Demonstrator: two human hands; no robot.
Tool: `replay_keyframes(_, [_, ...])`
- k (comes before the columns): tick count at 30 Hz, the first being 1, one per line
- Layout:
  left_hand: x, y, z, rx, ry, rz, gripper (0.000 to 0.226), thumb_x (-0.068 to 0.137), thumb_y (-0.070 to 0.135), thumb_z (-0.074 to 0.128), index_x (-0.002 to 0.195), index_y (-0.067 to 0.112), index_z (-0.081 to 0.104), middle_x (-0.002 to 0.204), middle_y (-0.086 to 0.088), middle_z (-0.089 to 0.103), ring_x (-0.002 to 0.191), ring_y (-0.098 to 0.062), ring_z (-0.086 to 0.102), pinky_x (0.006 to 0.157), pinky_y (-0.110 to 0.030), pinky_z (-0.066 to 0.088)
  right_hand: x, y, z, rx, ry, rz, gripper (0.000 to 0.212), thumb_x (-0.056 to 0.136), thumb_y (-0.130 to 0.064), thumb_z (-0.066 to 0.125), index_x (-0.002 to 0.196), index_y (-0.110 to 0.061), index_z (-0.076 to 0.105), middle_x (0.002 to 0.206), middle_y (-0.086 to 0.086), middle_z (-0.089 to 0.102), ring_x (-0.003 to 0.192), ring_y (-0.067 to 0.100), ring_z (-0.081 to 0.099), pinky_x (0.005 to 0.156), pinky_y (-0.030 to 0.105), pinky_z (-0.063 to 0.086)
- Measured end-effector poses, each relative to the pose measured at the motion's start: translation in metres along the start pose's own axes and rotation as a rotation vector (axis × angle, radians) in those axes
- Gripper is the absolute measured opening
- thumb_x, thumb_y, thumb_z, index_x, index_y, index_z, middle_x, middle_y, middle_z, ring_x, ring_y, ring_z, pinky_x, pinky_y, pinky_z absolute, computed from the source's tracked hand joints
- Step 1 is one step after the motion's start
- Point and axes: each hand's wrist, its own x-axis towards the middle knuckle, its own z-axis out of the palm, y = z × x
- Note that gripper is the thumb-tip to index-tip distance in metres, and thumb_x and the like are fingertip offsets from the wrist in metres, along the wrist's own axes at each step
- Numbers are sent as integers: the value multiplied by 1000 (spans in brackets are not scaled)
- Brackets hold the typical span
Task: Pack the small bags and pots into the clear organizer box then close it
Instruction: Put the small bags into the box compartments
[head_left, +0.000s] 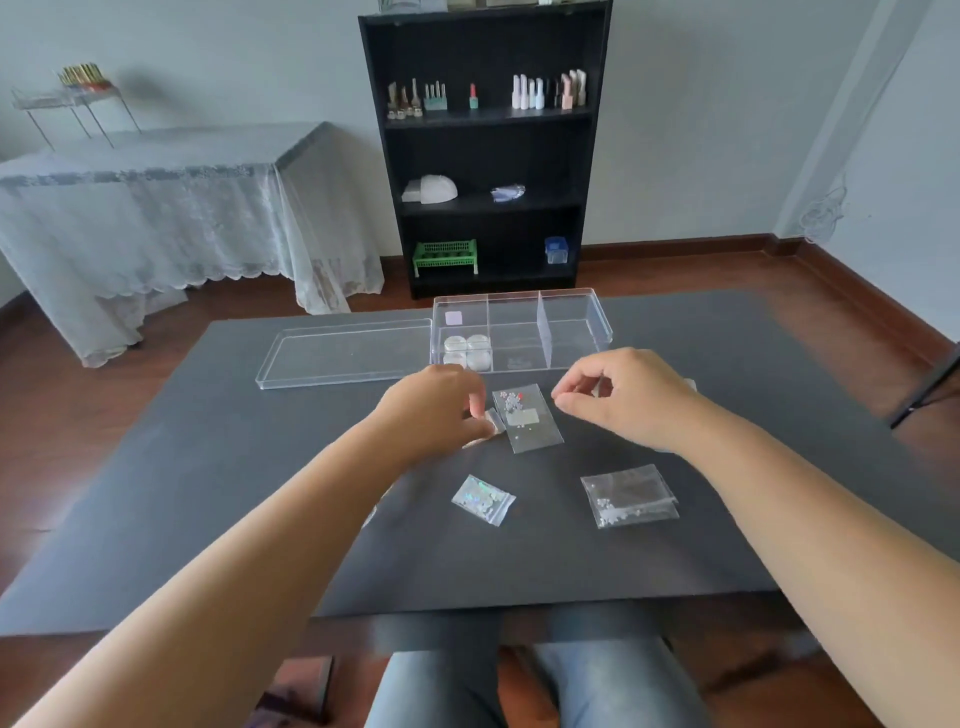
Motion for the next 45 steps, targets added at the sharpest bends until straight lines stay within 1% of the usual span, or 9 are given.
replay_keyframes(10, [-3,-9,7,-256,-74,-112,23,77,22,77,95,26,63,96,9,66,80,-9,61,62,-21,47,-42,-48,82,-196,-59,17,39,71,-58,74,95,-27,70,100,-3,57,104,18,49,80,33,44])
replay_keyframes(15, [-10,0,5,-292,-123,-112,40,68,27,85,100,28,63,96,12,64,81,-10,63,65,-23,47,-47,-54,81,-94,-35,121,17,72,-39,79,79,-28,69,99,-2,61,94,21,58,75,32,50])
replay_keyframes(19, [-11,5,4,-345,-155,-120,49,66,18,85,106,30,59,96,8,65,81,-13,62,64,-26,46,-53,-51,78,-18,-43,133,13,74,-24,73,71,-27,61,76,-10,63,81,17,62,70,32,51])
replay_keyframes(27, [-16,0,9,-432,-191,-95,36,72,11,81,97,29,63,72,4,68,66,-12,63,71,-34,52,-60,-21,46,162,112,127,3,82,-29,74,79,-29,73,71,-13,65,55,1,57,48,16,40])
replay_keyframes(30, [-15,2,0,-414,-102,-74,18,73,20,82,85,28,71,64,14,68,57,1,59,62,-22,49,-44,-18,30,156,134,94,11,91,-25,66,93,-30,74,79,-12,70,53,1,59,49,22,46])
replay_keyframes(34, [-8,5,-19,-427,112,-85,11,75,22,82,74,29,74,67,17,70,57,7,59,48,-9,42,13,-24,-2,116,233,3,22,95,-15,59,98,-30,75,89,-7,72,78,26,68,66,35,57])
replay_keyframes(38, [0,4,-27,-445,270,-88,8,82,18,76,84,26,76,75,17,69,57,13,58,43,-3,36,77,-23,-20,32,324,-34,26,93,-5,55,108,-22,67,85,0,67,81,18,63,65,23,52])
replay_keyframes(41, [10,5,-31,-462,379,-117,10,85,18,73,89,26,77,74,18,67,59,5,60,49,-6,39,107,-20,-16,-139,171,-18,28,89,-2,52,104,-24,63,93,4,66,83,24,63,73,39,56])
replay_keyframes(45, [27,6,-40,-471,465,-97,10,88,17,71,92,25,76,74,18,65,63,0,61,47,-6,43,127,-23,-7,-376,-88,-14,38,89,0,49,98,-30,71,112,2,65,94,24,64,82,38,56])
